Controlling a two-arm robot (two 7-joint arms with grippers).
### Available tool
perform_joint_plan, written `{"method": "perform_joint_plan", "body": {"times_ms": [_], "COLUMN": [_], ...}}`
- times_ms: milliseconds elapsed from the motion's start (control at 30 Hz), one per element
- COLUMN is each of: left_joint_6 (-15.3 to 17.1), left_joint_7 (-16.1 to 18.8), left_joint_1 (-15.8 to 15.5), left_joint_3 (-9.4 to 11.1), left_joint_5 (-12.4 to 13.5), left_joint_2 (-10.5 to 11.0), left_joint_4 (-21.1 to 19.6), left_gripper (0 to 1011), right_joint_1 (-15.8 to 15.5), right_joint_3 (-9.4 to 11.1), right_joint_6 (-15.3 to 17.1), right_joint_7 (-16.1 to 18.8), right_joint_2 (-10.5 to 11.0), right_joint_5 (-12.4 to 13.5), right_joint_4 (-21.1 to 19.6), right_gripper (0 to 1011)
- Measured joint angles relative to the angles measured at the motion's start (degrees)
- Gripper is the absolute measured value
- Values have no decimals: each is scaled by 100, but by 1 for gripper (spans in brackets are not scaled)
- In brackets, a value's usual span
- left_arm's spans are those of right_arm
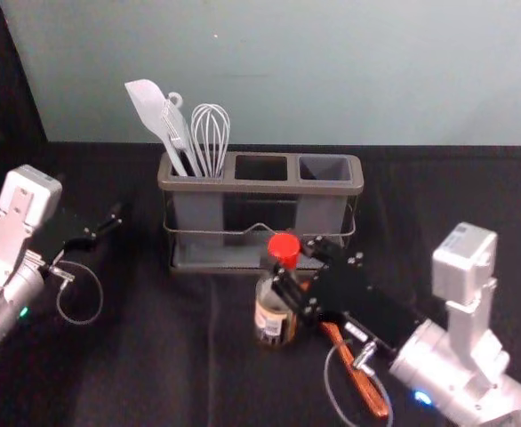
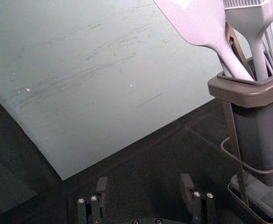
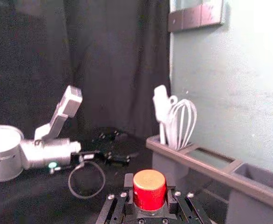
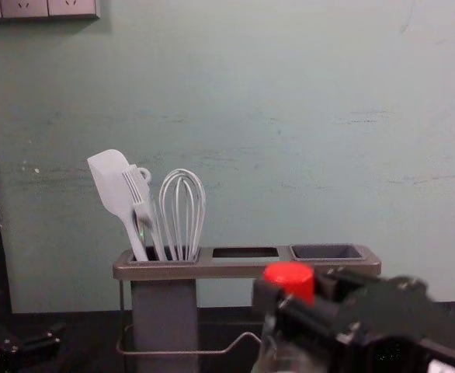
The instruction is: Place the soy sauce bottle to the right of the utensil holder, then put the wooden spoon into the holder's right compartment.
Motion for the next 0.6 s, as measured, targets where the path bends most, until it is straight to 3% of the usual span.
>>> {"method": "perform_joint_plan", "body": {"times_ms": [267,600], "left_joint_6": [0,0], "left_joint_7": [0,0], "left_joint_1": [0,0], "left_joint_3": [0,0], "left_joint_5": [0,0], "left_joint_2": [0,0], "left_joint_4": [0,0], "left_gripper": [1000,1000], "right_joint_1": [-258,-566], "right_joint_3": [406,884], "right_joint_6": [-133,-254], "right_joint_7": [-4,-63], "right_joint_2": [189,387], "right_joint_5": [286,427], "right_joint_4": [-303,-294], "right_gripper": [385,385]}}
